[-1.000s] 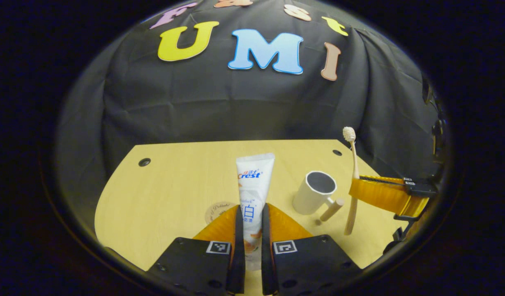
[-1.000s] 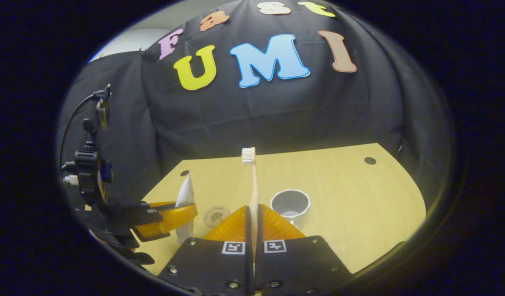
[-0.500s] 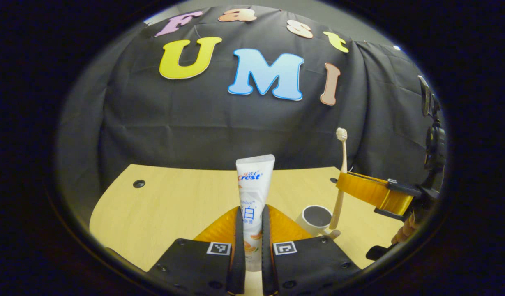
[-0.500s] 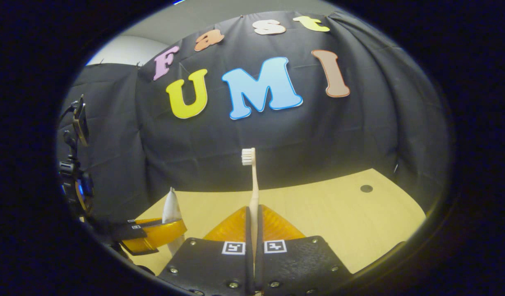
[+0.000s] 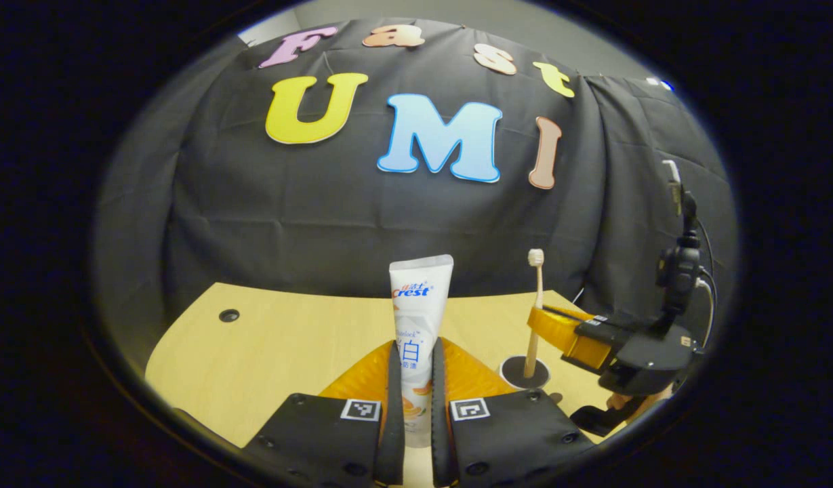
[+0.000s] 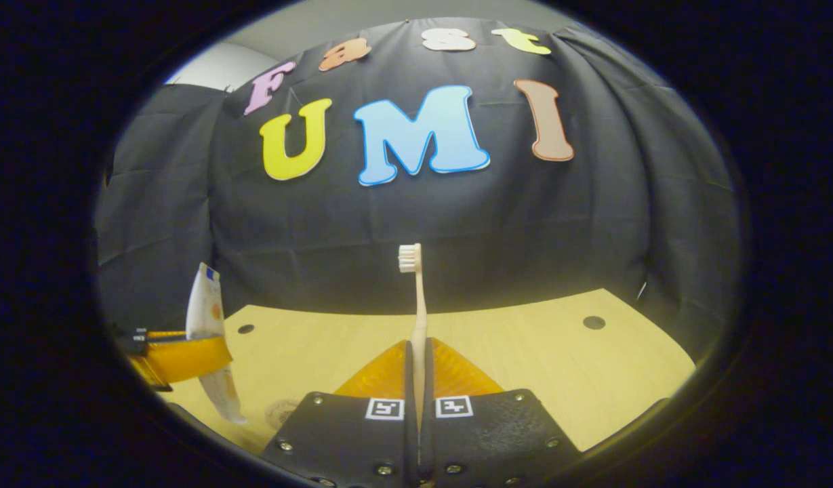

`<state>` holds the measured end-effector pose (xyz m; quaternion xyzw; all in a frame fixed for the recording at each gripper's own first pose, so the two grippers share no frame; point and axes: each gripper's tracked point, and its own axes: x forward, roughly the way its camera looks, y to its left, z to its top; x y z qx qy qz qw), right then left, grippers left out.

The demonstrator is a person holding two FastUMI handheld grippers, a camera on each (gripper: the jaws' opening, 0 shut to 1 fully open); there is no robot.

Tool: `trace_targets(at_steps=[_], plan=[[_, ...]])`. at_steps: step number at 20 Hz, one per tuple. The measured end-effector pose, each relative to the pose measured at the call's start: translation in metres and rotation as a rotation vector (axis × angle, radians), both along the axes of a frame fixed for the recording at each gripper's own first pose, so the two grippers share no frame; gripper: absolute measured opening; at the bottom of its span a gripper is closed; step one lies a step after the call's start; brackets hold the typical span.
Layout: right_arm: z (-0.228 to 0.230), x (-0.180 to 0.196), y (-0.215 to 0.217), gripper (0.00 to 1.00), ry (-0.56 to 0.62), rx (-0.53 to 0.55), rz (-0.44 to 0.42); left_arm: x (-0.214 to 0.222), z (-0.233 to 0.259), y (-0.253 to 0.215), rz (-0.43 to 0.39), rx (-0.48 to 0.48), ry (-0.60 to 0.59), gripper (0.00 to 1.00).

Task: Put the toothbrush and toothpaste on the desktop into the cup, then pick up the cup and place it on the coaster on the desktop.

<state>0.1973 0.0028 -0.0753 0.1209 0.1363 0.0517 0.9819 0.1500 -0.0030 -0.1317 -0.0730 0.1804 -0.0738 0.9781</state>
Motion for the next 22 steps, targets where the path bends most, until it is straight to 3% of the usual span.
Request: trace_targets(at_steps=[7,10,11,12,14,15,17,22], plan=[[-0.037,-0.004,0.001,0.04,0.130,-0.042,0.008,0.001,-0.011,0.005,-0.004,0.009,0.033,0.23],[-0.040,-0.011,-0.002,0.10,0.158,-0.063,0.007,0.002,-0.008,0.002,-0.014,0.010,0.038,0.23],[-0.043,-0.010,-0.001,0.24,0.163,-0.074,0.008,0.003,-0.007,0.001,-0.016,0.011,0.038,0.23],[-0.042,-0.013,-0.002,0.31,0.163,-0.085,0.012,0.005,-0.006,0.001,-0.019,0.012,0.038,0.23],[-0.042,-0.021,0.002,0.59,0.169,-0.099,0.035,0.008,-0.004,-0.004,-0.022,0.010,0.037,0.23],[-0.042,-0.024,0.002,0.80,0.169,-0.107,0.038,0.009,-0.004,-0.006,-0.022,0.009,0.039,0.23],[-0.039,-0.029,-0.001,0.87,0.162,-0.131,0.033,0.013,-0.003,-0.008,-0.022,0.003,0.039,0.23],[-0.022,-0.045,-0.005,0.87,0.138,-0.132,0.052,-0.003,-0.002,-0.016,-0.019,-0.017,0.029,0.23]])
